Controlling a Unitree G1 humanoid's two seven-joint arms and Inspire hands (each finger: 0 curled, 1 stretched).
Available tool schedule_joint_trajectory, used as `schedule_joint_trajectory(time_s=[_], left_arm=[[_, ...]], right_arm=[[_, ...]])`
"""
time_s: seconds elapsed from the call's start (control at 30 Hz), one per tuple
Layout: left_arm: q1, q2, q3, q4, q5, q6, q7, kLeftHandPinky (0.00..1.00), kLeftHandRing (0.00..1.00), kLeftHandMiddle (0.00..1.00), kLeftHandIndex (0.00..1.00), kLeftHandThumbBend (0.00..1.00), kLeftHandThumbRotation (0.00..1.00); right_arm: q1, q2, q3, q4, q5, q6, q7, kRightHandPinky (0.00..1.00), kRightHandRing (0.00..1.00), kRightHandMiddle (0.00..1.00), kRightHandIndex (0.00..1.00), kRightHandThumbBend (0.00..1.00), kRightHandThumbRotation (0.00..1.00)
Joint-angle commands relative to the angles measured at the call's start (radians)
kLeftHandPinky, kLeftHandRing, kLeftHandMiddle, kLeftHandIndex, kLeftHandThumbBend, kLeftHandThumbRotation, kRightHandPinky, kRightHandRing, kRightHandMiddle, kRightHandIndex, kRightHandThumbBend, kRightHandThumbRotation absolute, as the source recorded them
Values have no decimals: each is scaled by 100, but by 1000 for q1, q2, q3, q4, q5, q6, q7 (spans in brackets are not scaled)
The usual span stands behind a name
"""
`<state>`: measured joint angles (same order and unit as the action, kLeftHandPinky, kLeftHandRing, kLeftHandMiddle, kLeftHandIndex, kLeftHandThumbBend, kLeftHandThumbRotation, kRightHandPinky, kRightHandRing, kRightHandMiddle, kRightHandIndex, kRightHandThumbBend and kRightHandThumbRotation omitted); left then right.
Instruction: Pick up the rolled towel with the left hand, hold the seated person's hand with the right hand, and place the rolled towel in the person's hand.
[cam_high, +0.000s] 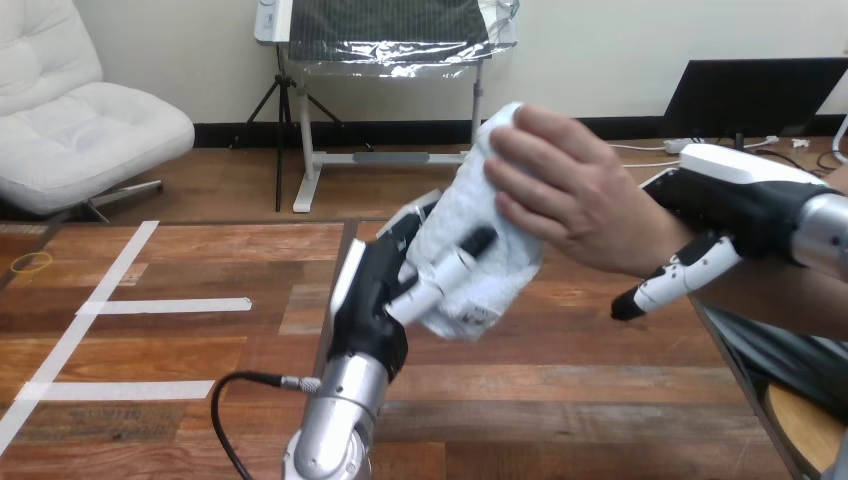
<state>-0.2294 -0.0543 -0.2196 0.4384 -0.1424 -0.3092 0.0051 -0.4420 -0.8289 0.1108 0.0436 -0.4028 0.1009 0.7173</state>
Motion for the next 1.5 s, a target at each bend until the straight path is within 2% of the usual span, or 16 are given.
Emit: schedule_joint_trajectory(time_s=[0.0,0.2,0.33,0.6,0.7,1.0,1.1,1.27,1.4,1.47], left_arm=[[8,-74,10,-96,-17,13,-13,95,94,92,91,76,99],[28,-56,22,-137,-27,37,-19,98,96,94,91,76,100],[43,-48,30,-155,-35,41,-29,100,98,95,92,76,100],[71,-41,33,-202,-27,64,-26,100,99,96,94,76,100],[79,-37,36,-210,-20,67,-24,100,100,96,95,78,100],[110,-34,43,-254,-15,86,-23,100,100,98,96,81,100],[120,-32,44,-264,-15,86,-29,100,100,98,96,82,100],[135,-32,46,-274,-14,78,-33,100,100,98,96,81,100],[147,-29,47,-285,-18,79,-38,100,100,98,95,81,100],[154,-31,48,-289,-22,72,-41,100,100,97,95,81,100]], right_arm=[[29,0,-37,-36,44,43,15,67,79,82,83,100,56],[66,-18,-54,-58,50,12,4,72,85,86,86,100,65],[83,-25,-66,-74,54,17,10,73,88,89,88,100,70],[117,-31,-96,-84,87,-20,-3,72,89,90,90,100,77],[126,-28,-108,-92,102,-6,0,70,88,91,91,100,79],[161,-25,-139,-114,122,-22,-31,68,89,91,93,100,83],[173,-18,-152,-134,126,7,-41,69,90,92,94,100,85],[202,-7,-171,-141,119,-35,-104,69,89,91,94,100,89],[223,10,-186,-155,117,-32,-154,68,88,90,93,100,91],[236,24,-199,-150,121,-65,-197,67,87,89,93,100,93]])
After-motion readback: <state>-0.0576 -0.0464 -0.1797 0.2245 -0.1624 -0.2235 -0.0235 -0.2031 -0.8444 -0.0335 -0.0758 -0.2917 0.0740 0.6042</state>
